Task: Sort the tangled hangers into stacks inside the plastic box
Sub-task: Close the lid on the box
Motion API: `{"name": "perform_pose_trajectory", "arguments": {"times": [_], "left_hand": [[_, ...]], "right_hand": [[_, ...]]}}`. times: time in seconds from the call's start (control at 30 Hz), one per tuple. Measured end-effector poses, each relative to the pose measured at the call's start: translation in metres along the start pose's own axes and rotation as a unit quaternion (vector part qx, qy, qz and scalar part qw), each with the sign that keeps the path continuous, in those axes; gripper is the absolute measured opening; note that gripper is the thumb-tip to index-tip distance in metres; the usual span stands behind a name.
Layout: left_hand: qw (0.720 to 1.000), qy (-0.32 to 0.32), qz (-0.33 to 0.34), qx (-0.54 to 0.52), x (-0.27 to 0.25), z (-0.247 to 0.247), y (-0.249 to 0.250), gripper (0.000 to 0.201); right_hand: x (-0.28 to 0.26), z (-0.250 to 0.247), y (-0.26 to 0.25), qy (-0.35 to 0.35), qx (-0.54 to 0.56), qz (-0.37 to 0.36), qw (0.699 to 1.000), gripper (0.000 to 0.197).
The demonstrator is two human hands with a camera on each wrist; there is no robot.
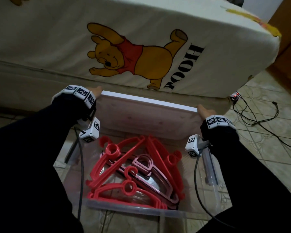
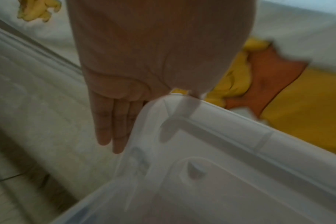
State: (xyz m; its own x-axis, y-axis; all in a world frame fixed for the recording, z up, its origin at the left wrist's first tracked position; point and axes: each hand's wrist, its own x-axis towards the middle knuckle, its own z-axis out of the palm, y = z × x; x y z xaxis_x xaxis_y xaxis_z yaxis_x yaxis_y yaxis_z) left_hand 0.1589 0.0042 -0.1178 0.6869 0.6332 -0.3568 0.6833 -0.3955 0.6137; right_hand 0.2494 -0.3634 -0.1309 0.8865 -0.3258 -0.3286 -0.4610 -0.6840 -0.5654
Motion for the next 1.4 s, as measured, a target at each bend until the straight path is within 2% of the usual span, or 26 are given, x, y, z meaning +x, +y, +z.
{"name": "perform_pose_trajectory", "arguments": {"times": [0.13, 0.33, 0.4, 0.47, 0.57, 0.63, 0.7, 0.77, 0.9, 1.0, 1.1, 1.17, 1.23, 1.33, 1.4], "left_hand": [[0.998, 0.044, 0.023, -0.049, -0.029, -0.019, 0.005, 0.061], [0.997, 0.034, 0.059, 0.026, -0.066, -0.059, -0.002, 0.072], [0.997, 0.008, 0.073, 0.033, -0.079, -0.074, -0.009, 0.067], [0.995, -0.03, 0.089, 0.031, -0.089, -0.084, -0.018, 0.057], [0.989, -0.035, 0.103, 0.102, -0.103, -0.089, -0.036, 0.041], [0.978, -0.025, 0.102, 0.177, -0.111, -0.084, -0.048, 0.033], [0.972, -0.01, 0.085, 0.218, -0.117, -0.071, -0.063, 0.036], [0.968, -0.013, 0.063, 0.244, -0.122, -0.055, -0.079, 0.038], [0.948, -0.087, 0.019, 0.307, -0.127, -0.024, -0.107, 0.037], [0.933, -0.124, 0.007, 0.337, -0.131, -0.012, -0.118, 0.037], [0.929, -0.15, -0.008, 0.337, -0.13, -0.012, -0.121, 0.038], [0.929, -0.158, -0.014, 0.335, -0.133, -0.013, -0.119, 0.037], [0.926, -0.156, -0.015, 0.343, -0.132, -0.01, -0.116, 0.034], [0.911, -0.16, -0.03, 0.379, -0.129, -0.011, -0.118, 0.029], [0.911, -0.174, -0.039, 0.372, -0.126, -0.011, -0.116, 0.032]], "right_hand": [[-0.012, -0.022, 0.0, -0.008, 0.041, -0.03, 0.999, 0.074], [-0.051, -0.063, 0.003, 0.016, 0.069, -0.077, 0.995, 0.081], [-0.067, -0.077, 0.009, 0.028, 0.079, -0.101, 0.991, 0.075], [-0.076, -0.084, 0.019, 0.029, 0.083, -0.123, 0.989, 0.062], [-0.094, -0.08, 0.039, -0.009, 0.091, -0.119, 0.989, 0.04], [-0.099, -0.073, 0.057, -0.013, 0.049, -0.112, 0.992, 0.039], [-0.105, -0.066, 0.074, 0.014, -0.022, -0.122, 0.992, 0.039], [-0.111, -0.056, 0.09, 0.006, -0.06, -0.114, 0.992, 0.045], [-0.116, -0.033, 0.118, -0.031, -0.19, -0.082, 0.978, 0.068], [-0.117, -0.021, 0.128, -0.066, -0.286, -0.089, 0.952, 0.059], [-0.12, -0.017, 0.128, -0.083, -0.306, -0.096, 0.943, 0.037], [-0.119, -0.017, 0.129, -0.074, -0.307, -0.098, 0.944, 0.03], [-0.118, -0.017, 0.128, -0.07, -0.302, -0.098, 0.946, 0.027], [-0.117, -0.014, 0.126, -0.099, -0.344, -0.084, 0.93, 0.031], [-0.112, -0.011, 0.125, -0.108, -0.353, -0.074, 0.926, 0.033]]}}
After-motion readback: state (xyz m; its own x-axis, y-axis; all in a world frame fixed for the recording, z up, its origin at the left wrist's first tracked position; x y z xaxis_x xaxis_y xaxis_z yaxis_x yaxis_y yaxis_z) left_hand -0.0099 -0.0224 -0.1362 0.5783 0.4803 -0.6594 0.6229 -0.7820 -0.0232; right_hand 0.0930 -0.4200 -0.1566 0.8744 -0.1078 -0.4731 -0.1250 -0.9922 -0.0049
